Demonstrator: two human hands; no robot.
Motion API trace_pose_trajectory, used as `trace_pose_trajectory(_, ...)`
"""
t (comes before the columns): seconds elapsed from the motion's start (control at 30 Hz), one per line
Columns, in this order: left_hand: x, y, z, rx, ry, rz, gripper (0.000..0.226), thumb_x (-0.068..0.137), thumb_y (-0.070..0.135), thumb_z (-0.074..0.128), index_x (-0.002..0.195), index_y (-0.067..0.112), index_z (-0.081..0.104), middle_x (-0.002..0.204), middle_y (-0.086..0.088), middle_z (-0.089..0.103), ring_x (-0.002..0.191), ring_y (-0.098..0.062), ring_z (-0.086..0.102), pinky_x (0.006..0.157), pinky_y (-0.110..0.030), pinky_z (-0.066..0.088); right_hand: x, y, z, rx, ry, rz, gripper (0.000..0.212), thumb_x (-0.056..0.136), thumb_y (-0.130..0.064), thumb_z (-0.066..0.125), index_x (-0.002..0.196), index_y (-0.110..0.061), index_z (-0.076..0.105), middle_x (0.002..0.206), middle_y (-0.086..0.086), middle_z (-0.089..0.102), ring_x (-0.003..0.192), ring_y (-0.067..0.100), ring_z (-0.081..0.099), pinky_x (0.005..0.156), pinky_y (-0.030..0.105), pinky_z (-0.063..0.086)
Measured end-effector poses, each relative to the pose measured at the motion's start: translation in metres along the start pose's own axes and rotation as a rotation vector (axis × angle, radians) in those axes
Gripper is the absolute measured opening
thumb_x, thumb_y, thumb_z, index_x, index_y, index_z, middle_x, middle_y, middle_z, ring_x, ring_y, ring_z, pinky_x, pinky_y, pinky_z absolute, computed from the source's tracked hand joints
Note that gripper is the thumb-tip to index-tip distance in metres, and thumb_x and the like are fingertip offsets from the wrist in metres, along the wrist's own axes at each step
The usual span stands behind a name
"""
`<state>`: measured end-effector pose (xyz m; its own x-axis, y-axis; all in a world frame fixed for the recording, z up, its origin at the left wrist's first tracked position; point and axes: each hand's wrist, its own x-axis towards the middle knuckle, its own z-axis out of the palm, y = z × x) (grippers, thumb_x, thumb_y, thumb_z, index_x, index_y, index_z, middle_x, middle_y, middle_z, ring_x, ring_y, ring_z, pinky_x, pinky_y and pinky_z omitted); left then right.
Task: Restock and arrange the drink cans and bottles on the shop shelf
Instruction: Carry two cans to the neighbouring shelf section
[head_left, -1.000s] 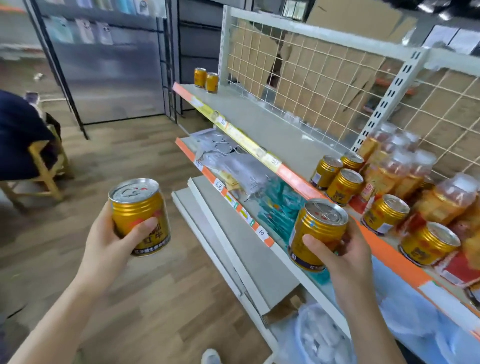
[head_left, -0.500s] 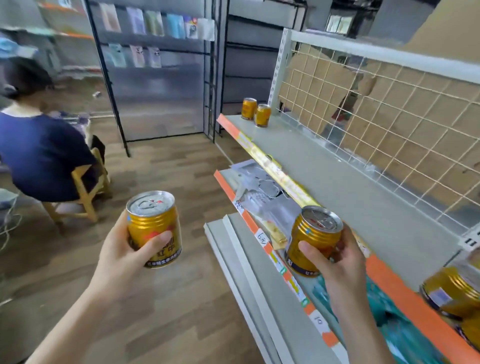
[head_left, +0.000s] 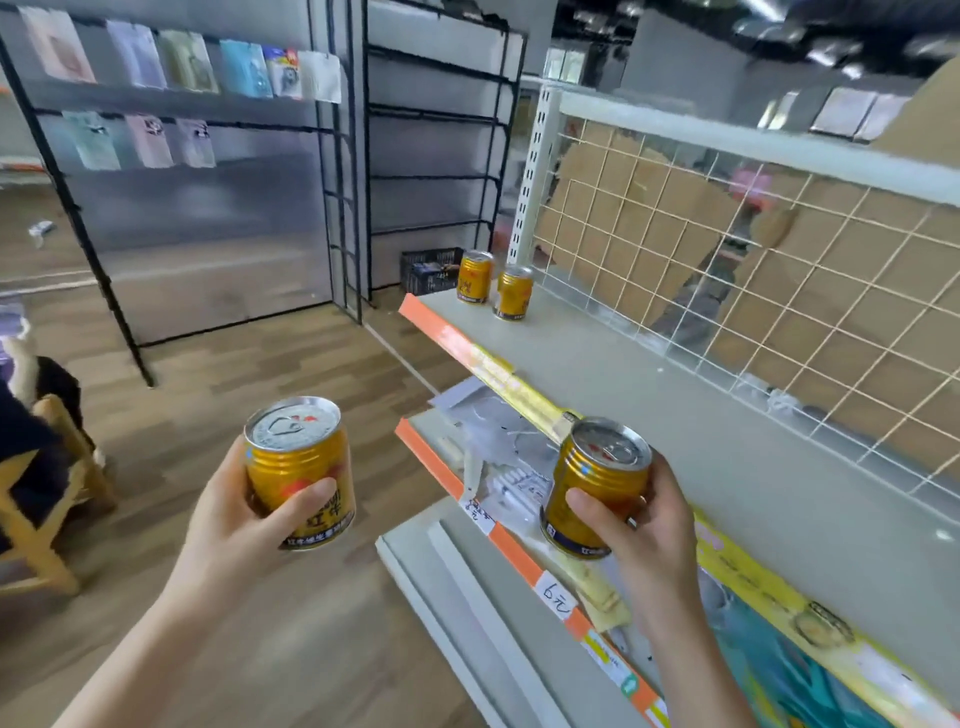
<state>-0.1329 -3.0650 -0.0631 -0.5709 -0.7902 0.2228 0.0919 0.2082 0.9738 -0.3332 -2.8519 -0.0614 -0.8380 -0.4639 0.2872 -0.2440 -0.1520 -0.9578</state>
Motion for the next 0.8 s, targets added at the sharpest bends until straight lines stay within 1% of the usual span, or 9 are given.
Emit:
trace_pose_trajectory(0.1, 0.048, -0.008, -0.006, 0.007, -0.061, 0.018, 0.061, 0.045, 0.047, 0.072, 0.102, 0.039, 0.053, 0.088, 0.030, 0.067, 0.081, 0.011, 0.062, 0.065, -0.003, 0.046, 0.023, 0.005, 0.024, -0.029, 0.036, 0.003, 0.050, 0.058, -0.014, 0.075, 0.105, -0.019, 0.059, 0.088, -0.008, 0.070, 0.076, 0.005, 0.065, 0.065, 0.013, 0.049)
trace_pose_trajectory(0.27, 0.129, -0.032, -0.009, 0.021, -0.129, 0.022, 0.051, 0.061, 0.024, 0.075, 0.102, 0.040, 0.052, 0.088, 0.033, 0.066, 0.081, 0.012, 0.061, 0.065, -0.003, 0.046, 0.068, 0.019, 0.061, -0.067, 0.082, 0.004, 0.058, 0.052, -0.022, 0.080, 0.105, -0.015, 0.058, 0.086, -0.010, 0.069, 0.073, 0.003, 0.064, 0.064, 0.012, 0.048)
trace_pose_trajectory(0.3, 0.144, -0.037, -0.006, 0.022, -0.144, 0.034, 0.053, 0.064, 0.018, 0.080, 0.103, 0.039, 0.052, 0.089, 0.033, 0.066, 0.082, 0.012, 0.061, 0.065, -0.003, 0.046, 0.078, 0.022, 0.067, -0.067, 0.087, 0.005, 0.058, 0.052, -0.022, 0.080, 0.105, -0.015, 0.057, 0.086, -0.009, 0.069, 0.074, 0.004, 0.064, 0.065, 0.012, 0.048)
trace_pose_trajectory(0.37, 0.174, -0.045, 0.002, 0.026, -0.165, 0.038, 0.050, 0.072, 0.008, 0.077, 0.104, 0.037, 0.052, 0.088, 0.033, 0.066, 0.082, 0.012, 0.061, 0.064, -0.003, 0.045, 0.101, 0.031, 0.078, -0.058, 0.094, 0.012, 0.052, 0.056, -0.013, 0.076, 0.104, -0.016, 0.057, 0.086, -0.010, 0.070, 0.075, 0.004, 0.064, 0.065, 0.012, 0.048)
trace_pose_trajectory(0.43, 0.205, -0.052, 0.010, 0.005, -0.195, 0.041, 0.048, 0.071, 0.016, 0.080, 0.105, 0.035, 0.052, 0.089, 0.032, 0.066, 0.082, 0.012, 0.061, 0.065, -0.003, 0.046, 0.127, 0.041, 0.090, -0.055, 0.101, 0.012, 0.051, 0.058, -0.010, 0.074, 0.105, -0.018, 0.056, 0.088, -0.009, 0.070, 0.077, 0.006, 0.065, 0.066, 0.014, 0.049)
trace_pose_trajectory(0.5, 0.238, -0.057, 0.021, -0.018, -0.227, 0.038, 0.055, 0.056, 0.041, 0.078, 0.105, 0.035, 0.053, 0.092, 0.031, 0.066, 0.084, 0.010, 0.061, 0.066, -0.005, 0.046, 0.157, 0.053, 0.101, -0.052, 0.119, 0.007, 0.053, 0.058, -0.011, 0.075, 0.106, -0.019, 0.056, 0.091, -0.007, 0.070, 0.080, 0.009, 0.065, 0.069, 0.016, 0.050)
trace_pose_trajectory(0.53, 0.255, -0.060, 0.027, -0.027, -0.239, 0.034, 0.060, 0.050, 0.047, 0.074, 0.105, 0.036, 0.053, 0.093, 0.030, 0.066, 0.085, 0.009, 0.062, 0.067, -0.006, 0.047, 0.172, 0.058, 0.107, -0.053, 0.125, 0.004, 0.054, 0.058, -0.012, 0.076, 0.107, -0.020, 0.056, 0.092, -0.006, 0.070, 0.082, 0.010, 0.065, 0.070, 0.016, 0.050)
trace_pose_trajectory(0.7, 0.338, -0.073, 0.066, -0.097, -0.341, 0.044, 0.061, 0.052, 0.035, 0.077, 0.108, 0.032, 0.054, 0.096, 0.016, 0.069, 0.086, 0.005, 0.062, 0.072, -0.009, 0.048, 0.249, 0.084, 0.130, -0.104, 0.096, 0.018, 0.067, 0.054, -0.028, 0.082, 0.113, -0.025, 0.052, 0.104, -0.006, 0.067, 0.093, 0.010, 0.064, 0.078, 0.018, 0.049)
trace_pose_trajectory(0.8, 0.383, -0.083, 0.091, -0.107, -0.427, 0.038, 0.071, 0.046, 0.043, 0.080, 0.111, 0.031, 0.053, 0.102, 0.016, 0.068, 0.092, 0.003, 0.062, 0.074, -0.013, 0.049, 0.290, 0.101, 0.143, -0.122, 0.039, 0.056, 0.065, 0.056, -0.015, 0.080, 0.112, -0.028, 0.049, 0.103, -0.013, 0.067, 0.093, 0.007, 0.064, 0.075, 0.016, 0.049)
